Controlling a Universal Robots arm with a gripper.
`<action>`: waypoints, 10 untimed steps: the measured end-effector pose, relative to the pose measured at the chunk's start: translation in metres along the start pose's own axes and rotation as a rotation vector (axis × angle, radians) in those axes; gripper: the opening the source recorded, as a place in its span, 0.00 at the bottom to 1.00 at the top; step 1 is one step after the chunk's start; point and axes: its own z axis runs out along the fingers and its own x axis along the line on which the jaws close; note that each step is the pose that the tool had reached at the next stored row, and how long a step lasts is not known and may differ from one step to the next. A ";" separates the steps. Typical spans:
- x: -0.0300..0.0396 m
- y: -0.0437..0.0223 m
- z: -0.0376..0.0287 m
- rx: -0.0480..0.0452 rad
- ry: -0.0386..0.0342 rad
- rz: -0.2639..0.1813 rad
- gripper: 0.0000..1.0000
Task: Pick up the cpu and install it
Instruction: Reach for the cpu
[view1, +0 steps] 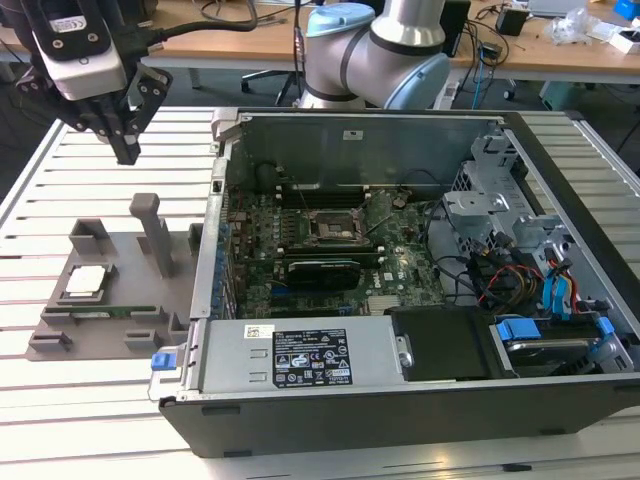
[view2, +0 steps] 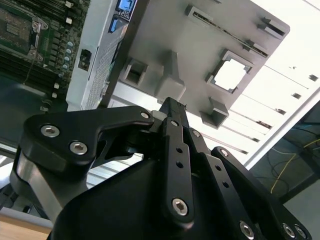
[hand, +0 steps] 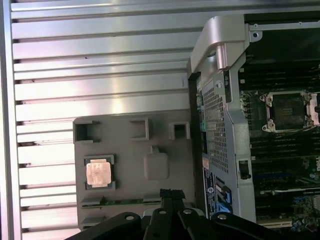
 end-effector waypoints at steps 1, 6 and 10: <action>0.0019 -0.0001 -0.0001 0.0000 0.0000 0.000 0.11; 0.0079 -0.0006 -0.0002 0.0000 0.0000 0.000 0.11; 0.0124 -0.0009 -0.0004 0.0001 0.0000 0.000 0.11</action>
